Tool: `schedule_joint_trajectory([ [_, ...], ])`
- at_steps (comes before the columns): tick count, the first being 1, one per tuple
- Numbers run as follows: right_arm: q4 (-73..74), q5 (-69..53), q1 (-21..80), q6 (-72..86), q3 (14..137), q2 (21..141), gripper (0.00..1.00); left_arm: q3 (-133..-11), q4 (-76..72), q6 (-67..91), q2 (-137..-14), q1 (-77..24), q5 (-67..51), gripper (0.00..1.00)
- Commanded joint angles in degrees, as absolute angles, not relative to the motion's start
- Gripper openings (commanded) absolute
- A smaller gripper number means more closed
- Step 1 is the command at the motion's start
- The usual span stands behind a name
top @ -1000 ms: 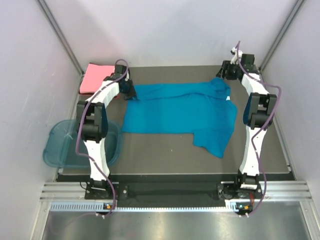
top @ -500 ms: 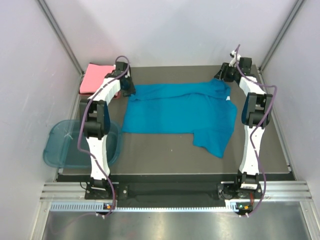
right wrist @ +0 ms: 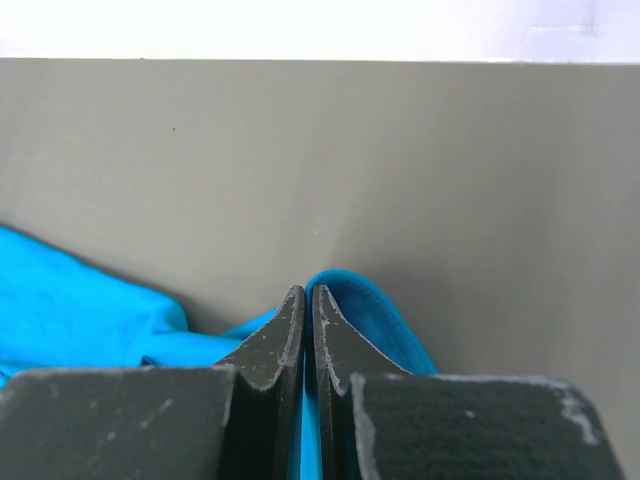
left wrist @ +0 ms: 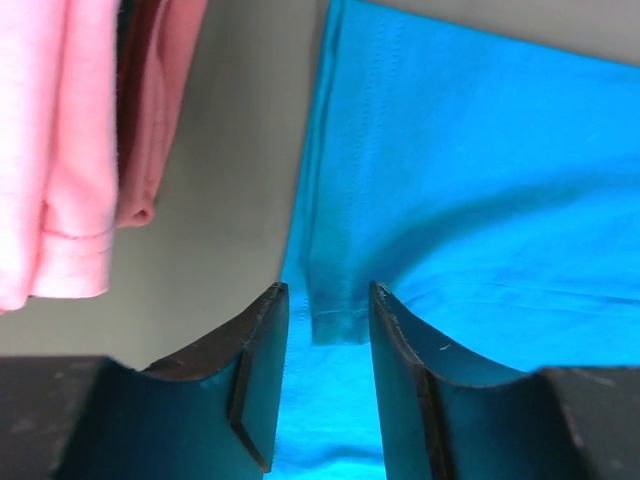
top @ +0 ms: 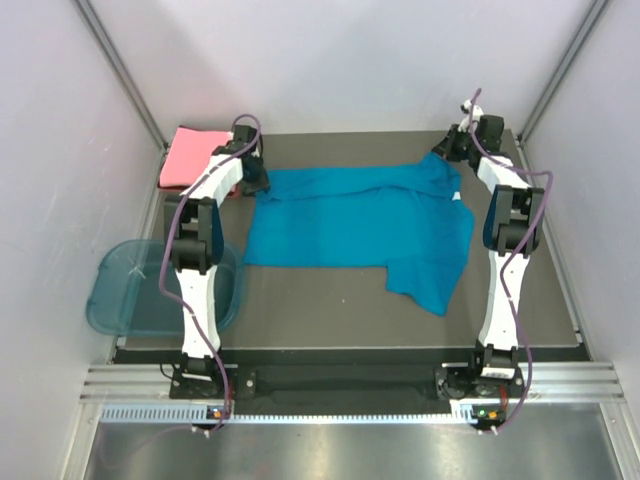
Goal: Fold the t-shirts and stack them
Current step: Fold the tshirt
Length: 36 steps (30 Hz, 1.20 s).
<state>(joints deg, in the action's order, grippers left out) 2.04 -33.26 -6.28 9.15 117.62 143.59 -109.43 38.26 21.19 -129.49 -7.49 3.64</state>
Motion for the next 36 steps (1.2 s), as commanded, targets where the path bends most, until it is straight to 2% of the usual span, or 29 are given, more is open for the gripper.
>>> schedule_joint_trajectory([
  [1,-2.46,-35.59,-6.42,7.12,117.25,137.82,0.0,-108.9,39.02,19.95,-125.68,-8.08,6.24,0.44],
  [15,-5.89,-37.53,-5.63,6.24,112.94,134.3,0.0,-108.98,38.14,22.32,-128.93,-8.35,0.88,0.42],
  [25,-6.5,-37.53,-5.54,6.15,111.88,132.8,0.0,-107.93,38.94,23.73,-129.73,-8.35,3.34,0.41],
  [36,-8.09,-38.58,-4.48,5.45,110.13,131.84,0.0,-106.08,38.32,23.2,-125.24,-8.35,3.69,0.4],
])
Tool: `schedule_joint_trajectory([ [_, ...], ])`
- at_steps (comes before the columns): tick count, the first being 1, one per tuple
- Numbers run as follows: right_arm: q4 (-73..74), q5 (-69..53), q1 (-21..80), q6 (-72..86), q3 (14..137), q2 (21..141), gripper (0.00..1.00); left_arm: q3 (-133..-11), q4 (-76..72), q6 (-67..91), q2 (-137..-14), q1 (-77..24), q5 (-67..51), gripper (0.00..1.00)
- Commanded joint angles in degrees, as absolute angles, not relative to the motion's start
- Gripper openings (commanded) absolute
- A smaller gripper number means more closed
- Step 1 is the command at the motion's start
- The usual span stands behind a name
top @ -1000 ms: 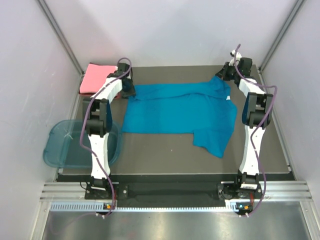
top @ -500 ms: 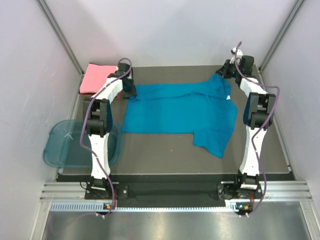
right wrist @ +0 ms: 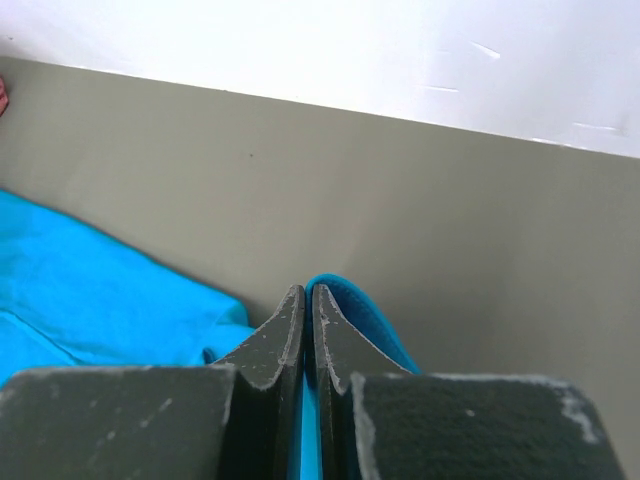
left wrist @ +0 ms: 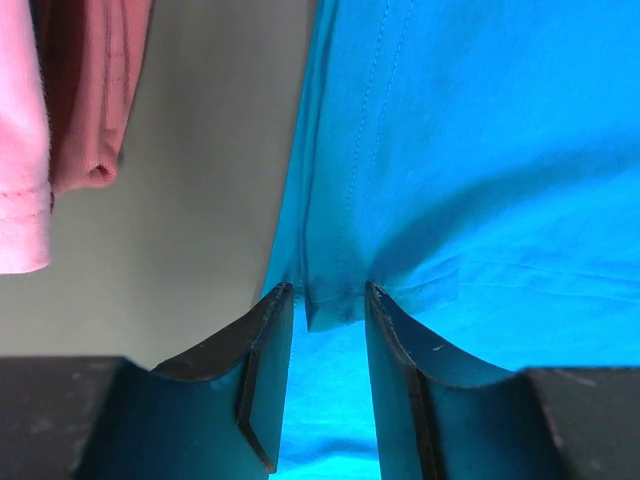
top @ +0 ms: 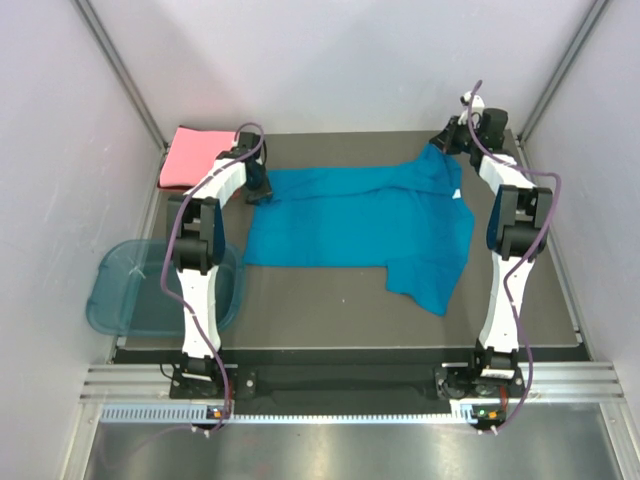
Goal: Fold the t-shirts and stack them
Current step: Fold the tshirt
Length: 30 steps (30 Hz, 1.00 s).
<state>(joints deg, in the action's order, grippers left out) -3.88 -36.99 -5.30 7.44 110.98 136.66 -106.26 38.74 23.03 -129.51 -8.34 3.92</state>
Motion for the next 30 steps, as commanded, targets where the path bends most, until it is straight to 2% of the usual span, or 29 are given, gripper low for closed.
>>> schedule_joint_trajectory([
  [1,-8.26,-38.58,-4.48,5.45,109.87,131.75,0.0,-106.0,38.49,23.12,-125.24,-8.35,3.26,0.4],
  [8,-8.26,-38.67,-4.48,5.1,109.6,131.31,0.0,-104.59,37.62,22.76,-126.3,-8.35,2.37,0.38],
  [11,-8.26,-38.67,-4.48,5.01,109.34,131.13,0.0,-105.11,37.35,22.76,-127.0,-8.35,3.07,0.34],
  [12,-8.17,-38.76,-4.48,4.75,109.25,131.05,0.0,-105.38,37.61,22.76,-127.18,-8.35,3.34,0.31],
  [17,-8.0,-39.37,-4.57,2.99,108.37,130.17,0.0,-107.75,38.5,23.11,-127.18,-8.26,5.89,0.0],
  [22,-4.57,-42.37,-4.83,1.76,110.48,129.73,0.0,-110.03,38.75,22.94,-127.79,-8.26,8.17,0.0],
  [30,-7.03,-42.45,-6.59,0.44,104.68,125.33,0.0,-114.34,41.22,21.97,-130.6,-7.91,11.34,0.0],
])
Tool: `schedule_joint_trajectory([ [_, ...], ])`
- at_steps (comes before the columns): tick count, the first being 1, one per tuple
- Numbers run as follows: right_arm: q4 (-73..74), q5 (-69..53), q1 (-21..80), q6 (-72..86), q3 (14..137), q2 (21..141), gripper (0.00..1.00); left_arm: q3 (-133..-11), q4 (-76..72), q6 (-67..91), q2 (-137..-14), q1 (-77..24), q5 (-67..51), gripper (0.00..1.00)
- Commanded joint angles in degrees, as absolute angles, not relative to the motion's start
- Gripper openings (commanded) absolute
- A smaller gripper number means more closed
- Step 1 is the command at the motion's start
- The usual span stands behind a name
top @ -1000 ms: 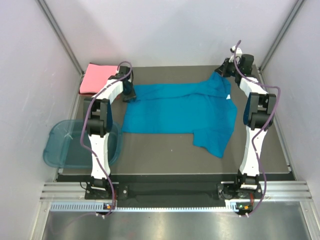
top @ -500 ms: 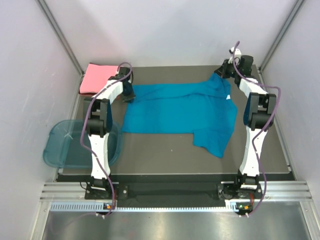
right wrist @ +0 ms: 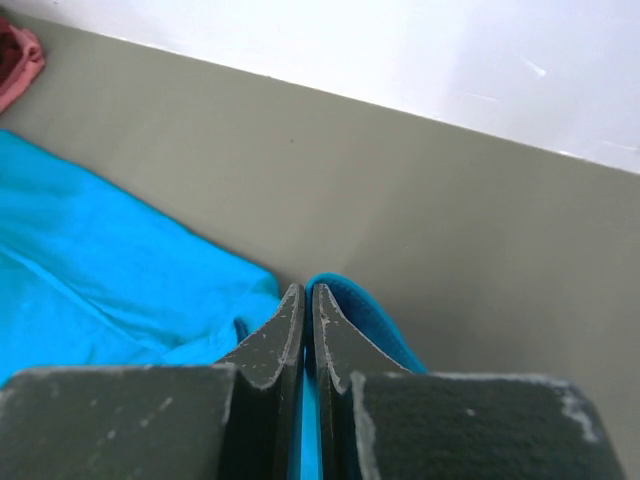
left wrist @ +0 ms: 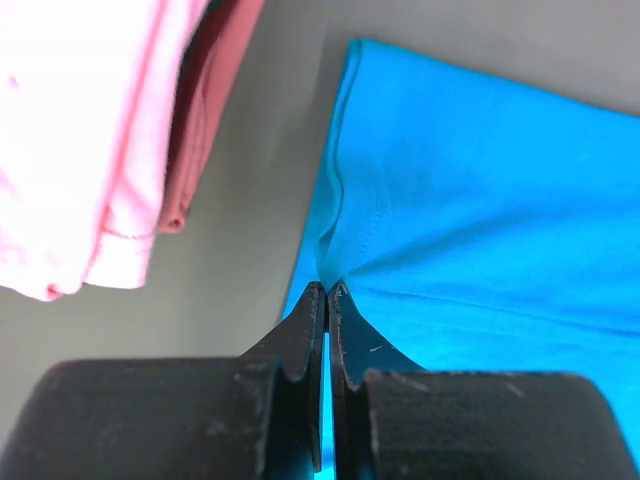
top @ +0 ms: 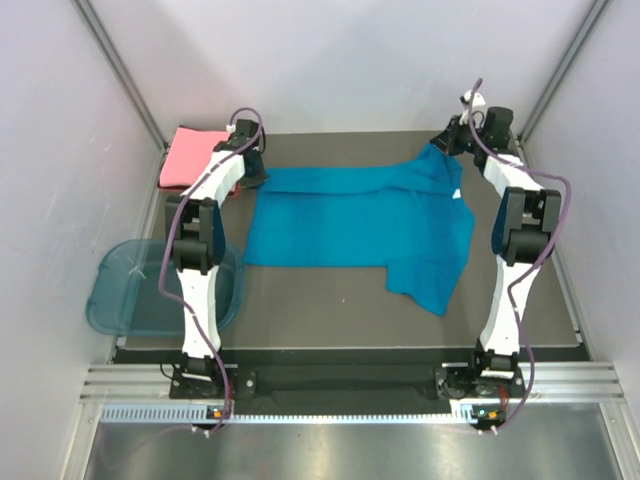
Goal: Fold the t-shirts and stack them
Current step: Fold the tshirt
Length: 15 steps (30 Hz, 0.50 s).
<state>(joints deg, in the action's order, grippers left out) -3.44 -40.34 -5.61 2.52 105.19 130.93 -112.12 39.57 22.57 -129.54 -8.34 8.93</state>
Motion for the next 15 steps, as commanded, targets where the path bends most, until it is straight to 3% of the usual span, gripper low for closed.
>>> schedule_joint_trajectory([
  [1,-7.03,-42.71,-6.77,0.44,104.24,124.9,0.0,-114.69,41.22,21.97,-130.87,-7.74,11.51,0.0],
  [15,-10.02,-47.46,-8.61,0.53,93.44,118.83,0.0,-115.49,42.01,21.8,-133.24,-7.38,9.41,0.0],
])
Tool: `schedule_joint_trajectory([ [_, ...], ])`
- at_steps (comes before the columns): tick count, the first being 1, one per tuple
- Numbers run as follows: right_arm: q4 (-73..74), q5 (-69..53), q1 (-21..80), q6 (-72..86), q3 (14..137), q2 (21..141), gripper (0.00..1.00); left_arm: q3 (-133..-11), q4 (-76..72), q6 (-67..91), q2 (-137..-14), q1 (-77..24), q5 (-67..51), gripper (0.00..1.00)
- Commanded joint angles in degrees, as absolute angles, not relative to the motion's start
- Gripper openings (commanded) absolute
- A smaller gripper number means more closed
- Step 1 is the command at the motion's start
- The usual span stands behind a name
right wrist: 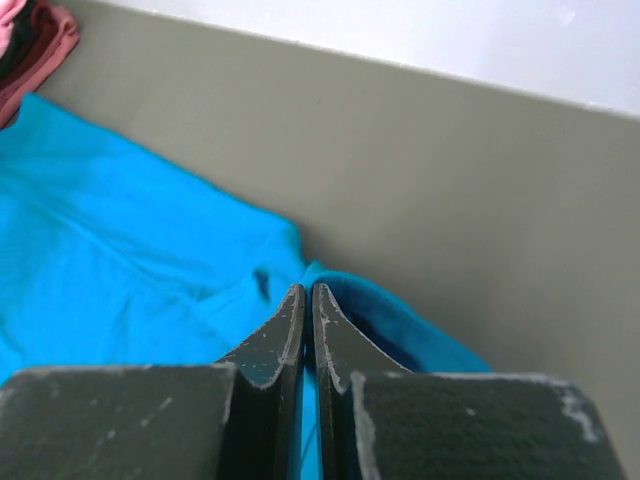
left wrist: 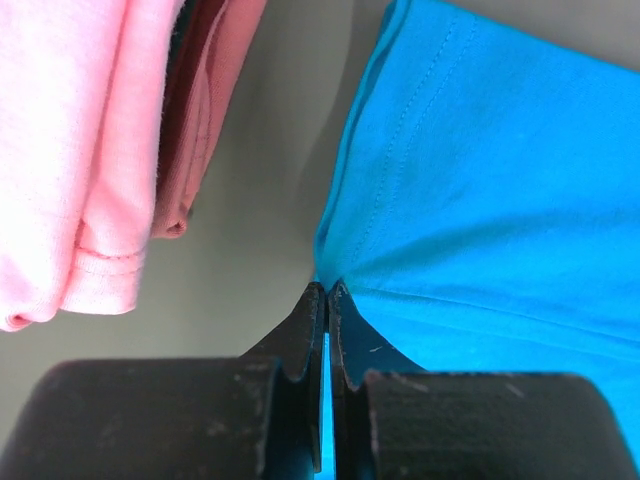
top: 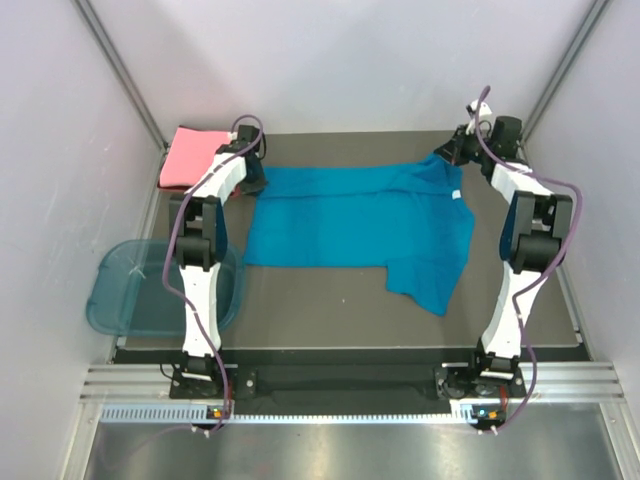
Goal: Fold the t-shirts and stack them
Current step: Fold the tshirt
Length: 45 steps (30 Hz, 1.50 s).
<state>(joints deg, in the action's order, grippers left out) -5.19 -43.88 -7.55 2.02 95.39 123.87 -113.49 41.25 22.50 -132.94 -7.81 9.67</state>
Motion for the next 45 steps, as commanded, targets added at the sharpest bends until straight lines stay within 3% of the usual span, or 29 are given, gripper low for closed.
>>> schedule_joint_trajectory([
  [1,-10.19,-47.9,-8.79,0.7,92.91,118.65,0.0,-115.49,41.84,21.8,-133.24,-7.38,9.14,0.0],
  [7,-10.9,-47.03,-9.58,3.51,93.42,120.84,0.07,-115.49,41.92,21.53,-132.98,-7.38,7.82,0.01],
  [10,-12.91,-44.91,-9.58,5.09,96.23,123.83,0.0,-115.31,41.92,21.27,-132.98,-7.38,7.91,0.0],
  [15,-16.17,-48.59,-9.58,7.91,97.91,125.95,0.0,-115.31,42.01,20.92,-133.42,-7.38,9.14,0.0],
  [20,-14.68,-46.85,-9.67,5.72,98.08,125.94,0.26,-115.75,41.66,21.18,-133.51,-7.38,8.35,0.02],
  [25,-13.71,-41.58,-9.58,7.73,100.11,127.35,0.34,-116.01,41.66,21.18,-133.24,-7.38,8.52,0.03],
  [28,-11.87,-39.38,-9.41,8.0,100.02,126.39,0.34,-116.45,41.75,21.18,-133.24,-7.38,8.61,0.03],
  [33,-1.45,-39.11,-8.61,1.16,100.28,125.07,0.28,-116.28,41.92,21.27,-133.33,-7.38,8.44,0.03],
  [39,20.02,-32.27,-8.61,-12.12,105.73,127.09,0.4,-116.19,41.84,21.45,-133.15,-7.47,7.65,0.03],
  [45,21.27,-29.01,-8.61,-18.71,102.83,125.07,0.42,-116.19,41.66,21.53,-132.98,-7.47,7.12,0.03],
])
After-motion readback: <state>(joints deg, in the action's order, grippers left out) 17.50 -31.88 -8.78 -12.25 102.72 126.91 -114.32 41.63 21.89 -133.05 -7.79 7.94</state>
